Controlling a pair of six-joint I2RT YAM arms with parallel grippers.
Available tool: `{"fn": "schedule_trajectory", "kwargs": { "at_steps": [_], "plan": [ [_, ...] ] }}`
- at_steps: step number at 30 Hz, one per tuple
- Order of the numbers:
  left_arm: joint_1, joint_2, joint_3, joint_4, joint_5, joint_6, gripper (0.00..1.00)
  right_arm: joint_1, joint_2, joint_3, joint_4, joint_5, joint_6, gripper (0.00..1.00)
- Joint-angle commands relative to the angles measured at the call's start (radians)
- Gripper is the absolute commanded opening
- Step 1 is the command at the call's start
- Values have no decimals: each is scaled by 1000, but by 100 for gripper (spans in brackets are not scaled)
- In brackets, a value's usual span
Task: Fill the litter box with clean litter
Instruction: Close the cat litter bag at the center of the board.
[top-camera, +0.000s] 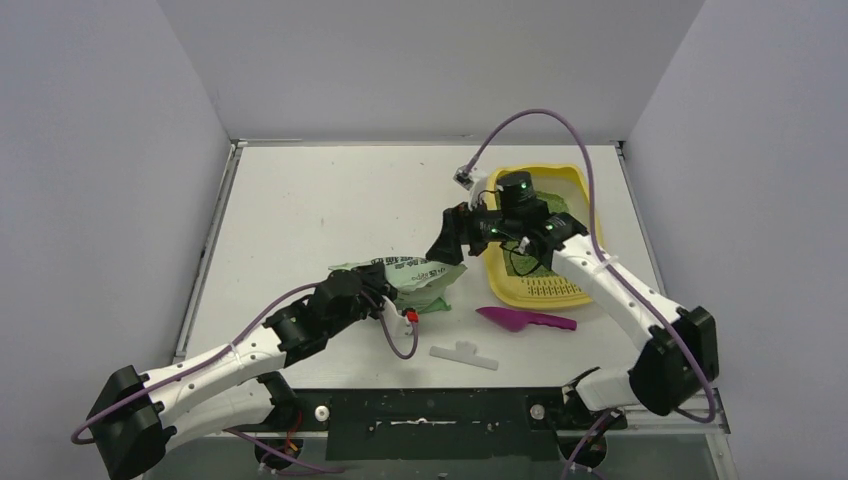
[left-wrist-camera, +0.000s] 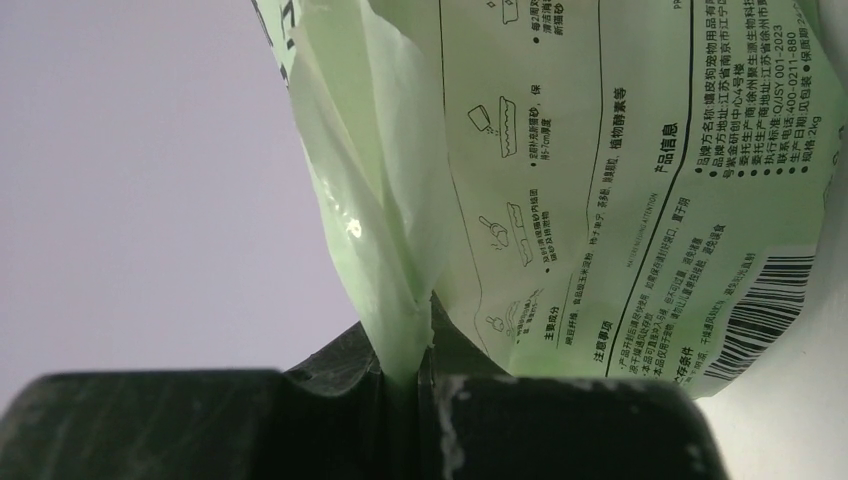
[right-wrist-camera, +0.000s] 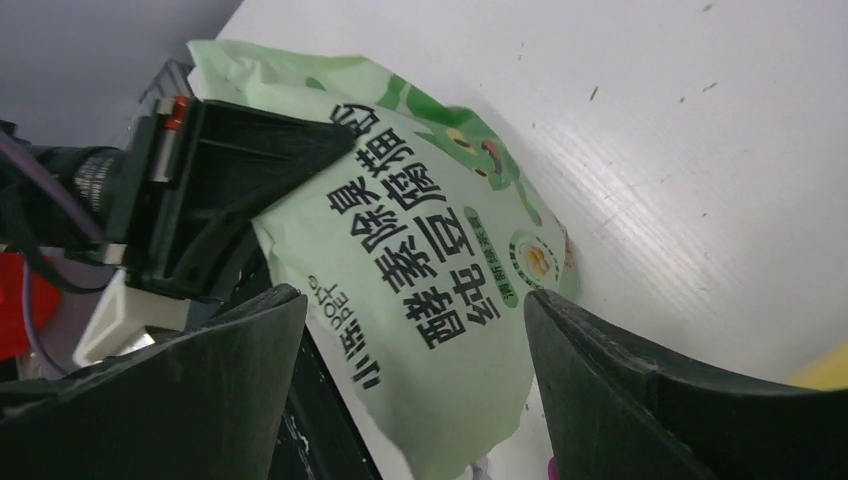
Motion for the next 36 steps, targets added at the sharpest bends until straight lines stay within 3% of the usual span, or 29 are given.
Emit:
{"fn": "schedule_trajectory", "kwargs": {
  "at_steps": [1, 8, 11, 15, 18, 20, 24, 31, 36],
  "plan": [
    [-1, -17, 0, -37, -42, 18, 0, 28, 121, 74, -120, -110, -97, 82],
    [0, -18, -2, -41, -55, 10, 0, 39, 197, 133, -224, -120, -198, 74],
    [2, -22, -7, -32, -56, -6, 1, 40, 209, 136, -263, -116, -237, 60],
    [19, -37, -3, -46, -49, -65, 19, 40, 209, 130, -277, -102, -256, 33],
    [26, -78, 25, -117, -27, -131, 48, 40, 209, 127, -275, -78, -256, 20],
    [27, -98, 56, -194, -7, -185, 59, 41, 212, 127, -271, -66, -256, 15],
    [30, -138, 163, -365, 32, -474, 69, 41, 210, 114, -233, -57, -229, 11],
    [53, -283, 278, -417, -10, -1178, 92, 47, 174, 67, -134, 9, -159, 10],
    [151, -282, 338, -518, 55, -1509, 94, 47, 158, 51, -108, 36, -138, 10]
  ]
}}
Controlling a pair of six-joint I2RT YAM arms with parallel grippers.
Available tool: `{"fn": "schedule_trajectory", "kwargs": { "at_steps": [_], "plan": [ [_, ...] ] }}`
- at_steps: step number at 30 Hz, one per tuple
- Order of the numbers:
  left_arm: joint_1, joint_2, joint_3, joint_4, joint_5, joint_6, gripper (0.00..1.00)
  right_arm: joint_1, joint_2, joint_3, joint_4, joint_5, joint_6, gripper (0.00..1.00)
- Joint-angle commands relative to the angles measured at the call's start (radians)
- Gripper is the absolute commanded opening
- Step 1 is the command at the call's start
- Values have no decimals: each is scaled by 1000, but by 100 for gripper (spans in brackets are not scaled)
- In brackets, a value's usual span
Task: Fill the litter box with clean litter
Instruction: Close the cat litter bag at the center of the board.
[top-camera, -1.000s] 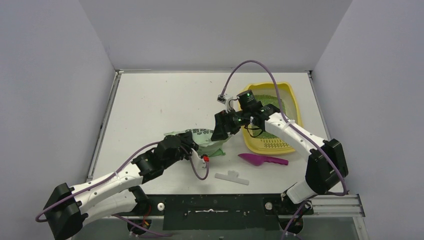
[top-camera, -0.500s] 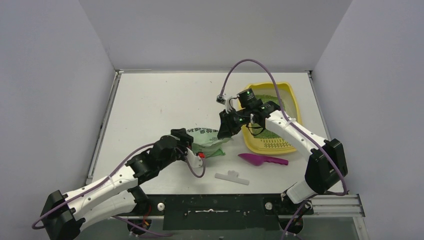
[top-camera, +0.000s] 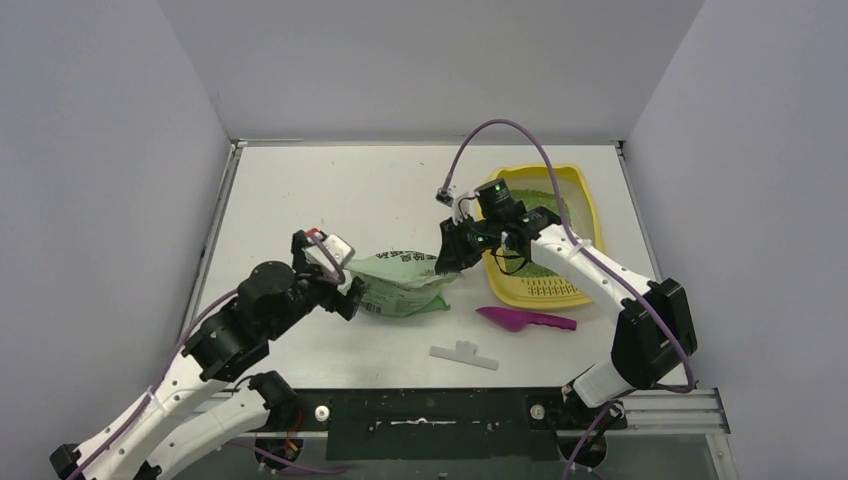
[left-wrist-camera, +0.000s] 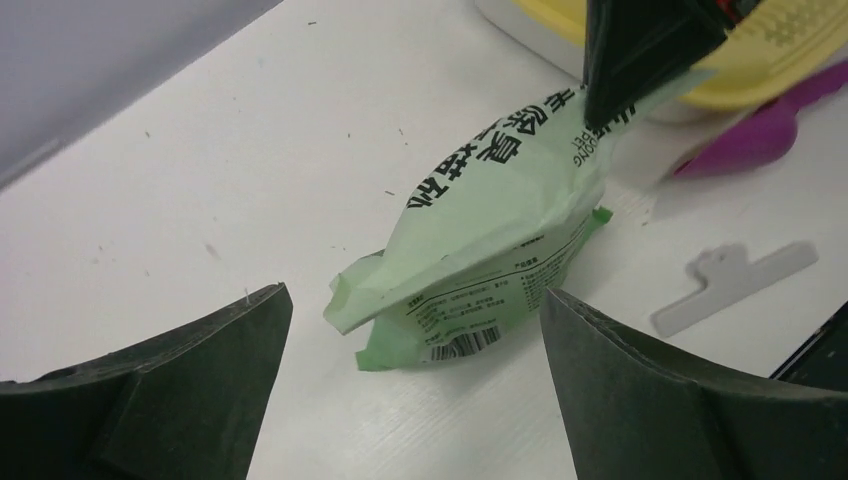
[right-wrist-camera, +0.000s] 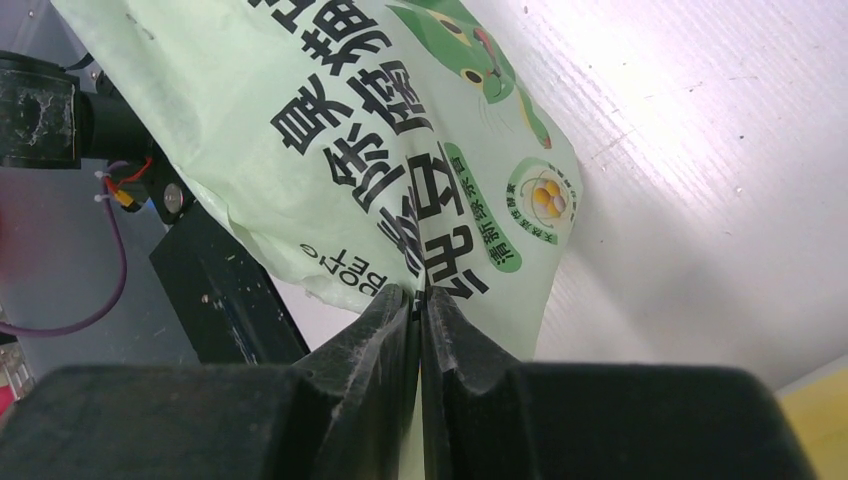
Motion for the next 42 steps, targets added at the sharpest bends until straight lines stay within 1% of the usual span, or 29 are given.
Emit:
{"fn": "schedule_trajectory", "kwargs": {
  "at_steps": [1, 2, 3, 4, 6, 8, 9, 11, 13, 18, 21, 27, 30, 31, 34, 39, 42],
  "plan": [
    [119, 41, 103, -132, 85, -432, 95, 9, -58, -12, 77, 42, 28, 10],
    [178, 70, 132, -167, 121, -472, 95, 9, -61, -15, 79, 44, 30, 10],
    [269, 97, 160, -200, 174, -515, 95, 9, -65, -19, 80, 47, 32, 10],
    [345, 122, 183, -220, 254, -561, 95, 8, -68, -23, 83, 49, 34, 10],
    [517, 159, 205, -241, 459, -673, 93, 9, -71, -27, 90, 50, 41, 10],
    [673, 176, 194, -242, 620, -813, 86, 9, -73, -22, 86, 51, 42, 10],
    [733, 175, 159, -228, 697, -887, 83, 9, -75, -21, 86, 52, 42, 10],
    [824, 160, 69, -88, 867, -1042, 73, 9, -80, -21, 90, 52, 44, 10],
    [871, 146, 4, 33, 938, -1169, 72, 9, -82, -19, 85, 52, 42, 10],
    [874, 105, -98, 163, 955, -1383, 73, 9, -85, -19, 78, 51, 38, 10],
    [864, 91, -116, 185, 889, -1435, 76, 9, -86, -19, 78, 52, 44, 10],
    [857, 120, -149, 253, 788, -1528, 77, 14, -99, -23, 90, 46, 52, 11],
    [827, 151, -141, 260, 745, -1530, 77, 15, -100, -18, 90, 44, 49, 11],
    [788, 159, -138, 254, 732, -1524, 77, 15, -98, -16, 89, 46, 49, 11],
    [743, 182, -146, 259, 703, -1522, 77, 17, -95, -10, 83, 47, 47, 11],
    [720, 199, -184, 306, 676, -1561, 77, 17, -97, -12, 80, 47, 47, 11],
    [701, 222, -199, 341, 643, -1577, 74, 21, -100, -13, 83, 41, 49, 11]
  ]
}}
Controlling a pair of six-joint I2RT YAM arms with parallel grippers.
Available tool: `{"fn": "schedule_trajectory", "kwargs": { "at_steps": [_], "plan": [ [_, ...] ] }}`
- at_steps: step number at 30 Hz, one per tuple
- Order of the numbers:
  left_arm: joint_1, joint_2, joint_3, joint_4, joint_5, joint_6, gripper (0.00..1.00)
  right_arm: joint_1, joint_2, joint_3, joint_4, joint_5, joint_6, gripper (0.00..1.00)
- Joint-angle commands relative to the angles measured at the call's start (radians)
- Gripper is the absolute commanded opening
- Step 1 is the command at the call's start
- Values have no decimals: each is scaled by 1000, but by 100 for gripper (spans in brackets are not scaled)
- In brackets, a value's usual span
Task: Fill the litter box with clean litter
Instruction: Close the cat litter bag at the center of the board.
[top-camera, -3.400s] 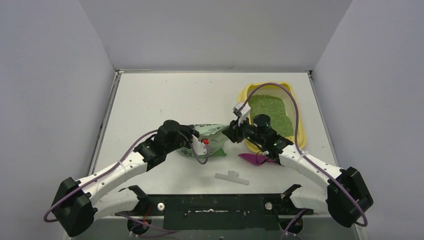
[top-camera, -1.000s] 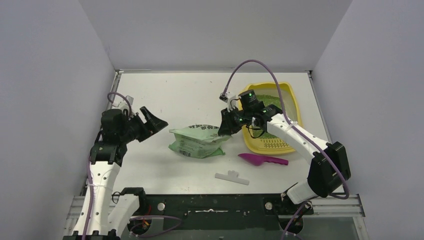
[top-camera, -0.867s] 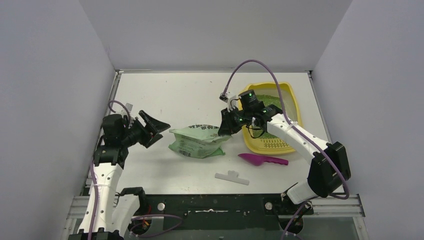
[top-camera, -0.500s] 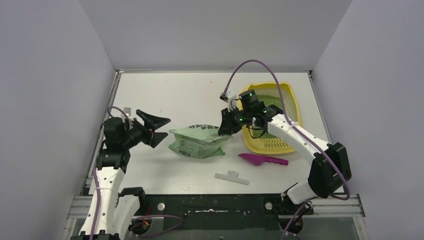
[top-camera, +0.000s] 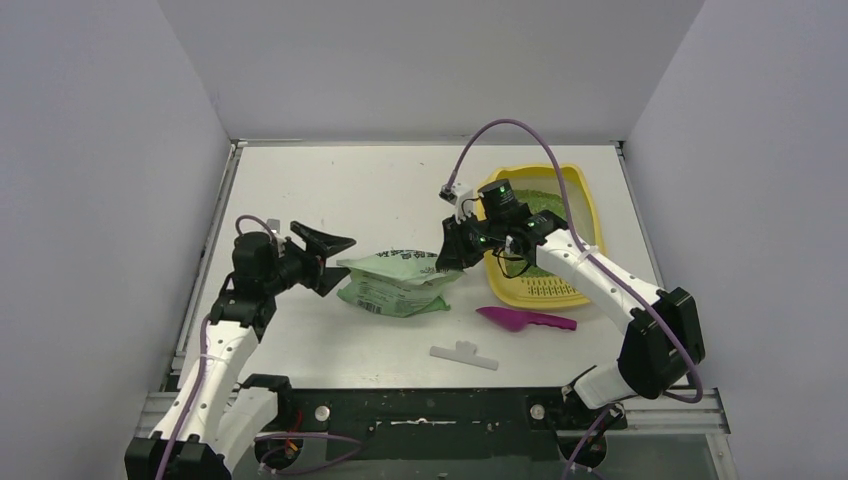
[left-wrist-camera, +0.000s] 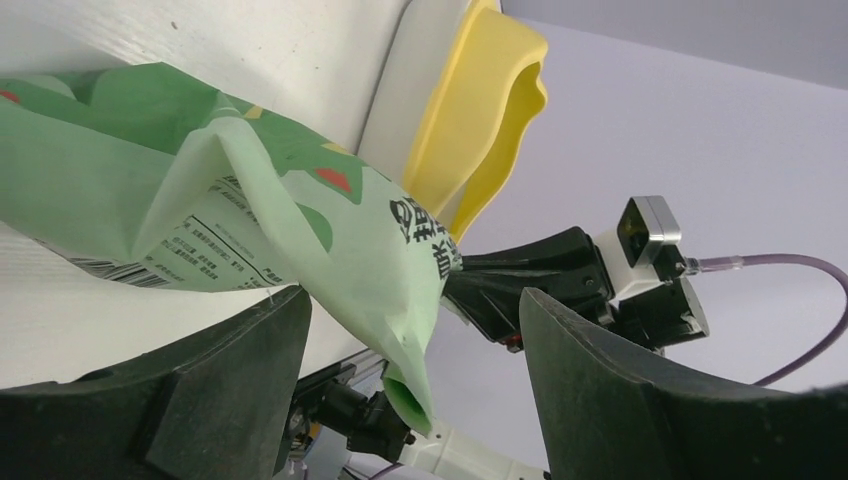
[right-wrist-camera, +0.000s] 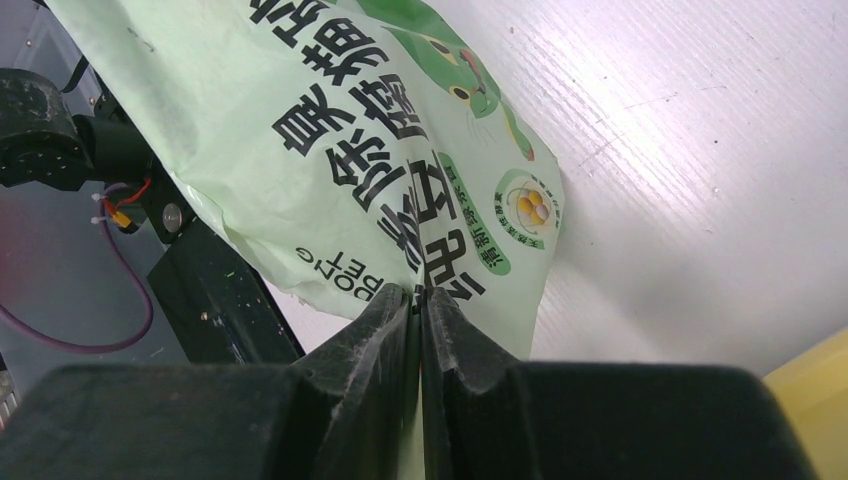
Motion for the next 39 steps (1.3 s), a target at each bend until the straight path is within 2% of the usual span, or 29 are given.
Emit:
{"fn": "schedule_trajectory", "kwargs": {
  "at_steps": [1, 5, 11, 12, 17, 22, 27, 31, 36, 38, 39],
  "plan": [
    [-24, 33, -10, 120, -60, -31, 71, 14, -46, 11, 48, -11, 3, 11],
    [-34, 98, -25, 204, -66, -25, 52, 18, -52, 9, 48, -20, -1, 11],
    [-32, 183, -23, 321, -43, 26, 2, 29, -58, 2, 32, -33, -25, 11],
    [-28, 186, -15, 322, -42, 52, 0, 29, -61, 2, 25, -35, -30, 11],
    [-6, 164, 9, 352, -25, 201, 0, 29, -69, -16, 7, -48, -54, 13],
    [34, 178, -3, 522, 113, 362, 0, 32, -58, -26, 2, -58, -54, 20],
    [64, 267, -48, 761, 301, 357, 0, 46, -37, -3, 5, -55, -77, 52],
    [65, 355, -43, 915, 420, 327, 0, 53, 16, 36, 14, -50, -123, 65],
    [79, 390, -30, 967, 463, 345, 0, 62, 120, 110, -23, -65, -136, 66],
    [90, 396, -11, 957, 485, 364, 0, 78, 142, 113, -22, -83, -136, 58],
    [91, 400, 0, 957, 499, 368, 0, 90, 145, 110, -26, -83, -149, 49]
  ]
}}
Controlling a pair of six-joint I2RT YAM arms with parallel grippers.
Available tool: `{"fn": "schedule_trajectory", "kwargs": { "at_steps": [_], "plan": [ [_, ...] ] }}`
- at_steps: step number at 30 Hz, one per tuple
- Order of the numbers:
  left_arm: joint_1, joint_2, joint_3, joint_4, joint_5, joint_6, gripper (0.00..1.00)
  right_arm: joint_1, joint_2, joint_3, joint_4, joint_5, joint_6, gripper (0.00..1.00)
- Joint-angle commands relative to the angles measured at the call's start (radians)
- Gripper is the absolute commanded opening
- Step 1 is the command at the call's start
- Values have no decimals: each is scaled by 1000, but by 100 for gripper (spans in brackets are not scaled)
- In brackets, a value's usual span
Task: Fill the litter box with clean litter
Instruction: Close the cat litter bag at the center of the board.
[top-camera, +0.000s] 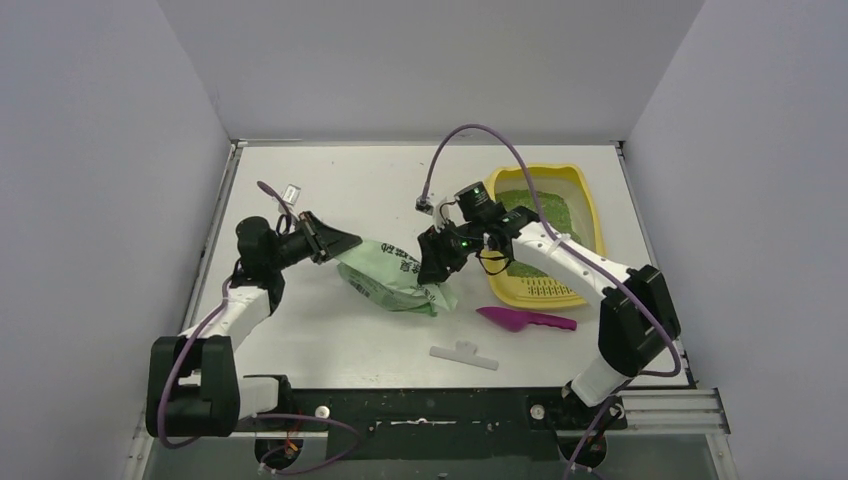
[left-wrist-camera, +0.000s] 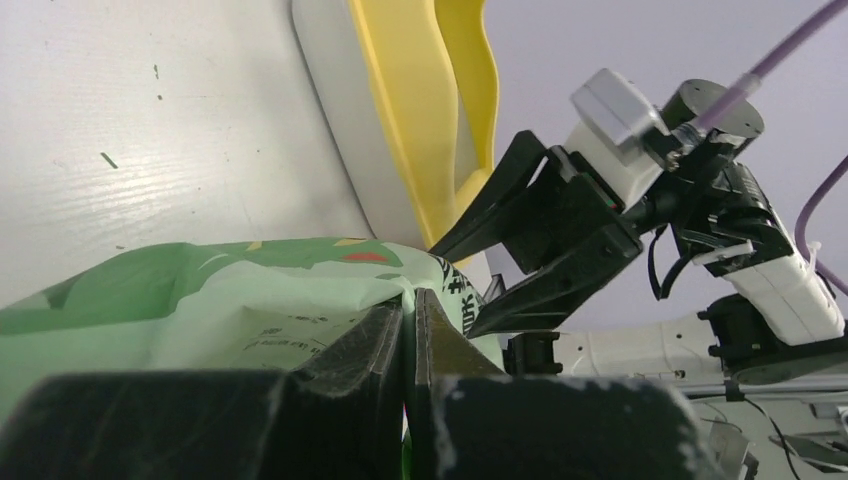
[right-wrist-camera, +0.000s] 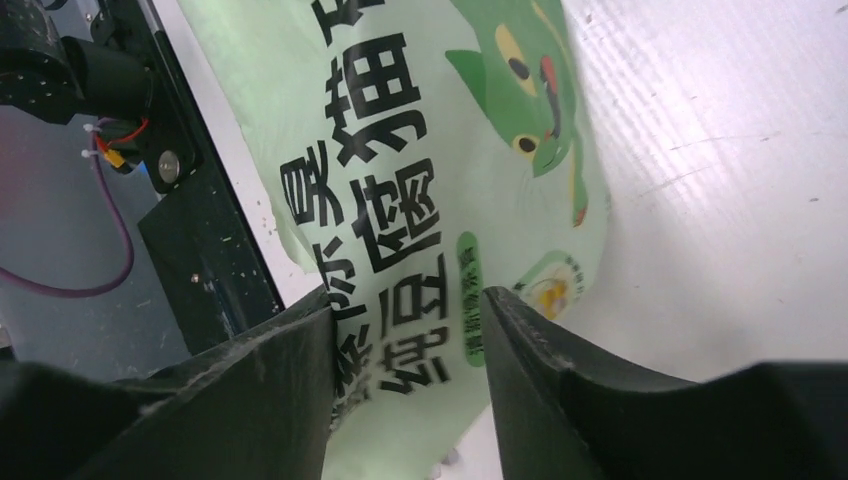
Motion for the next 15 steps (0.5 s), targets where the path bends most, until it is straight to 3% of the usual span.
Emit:
{"fn": "schedule_trajectory", "kwargs": {
  "at_steps": [1, 3, 8, 12, 15],
  "plan": [
    [43, -1, 76, 180, 135, 40, 0, 46, 22, 35, -5, -21, -55, 39],
    [92, 9, 86, 203, 157, 36, 0, 59, 2, 0, 0, -9, -57, 21],
    [193, 65, 86, 359, 185, -62, 0, 59, -82, -74, 20, -48, -58, 0],
    [196, 100, 75, 484, 206, -154, 0, 62, -114, -84, -10, -106, -83, 0],
    [191, 80, 57, 457, 205, -149, 0, 68, -103, -64, -69, -46, -74, 56]
  ]
}}
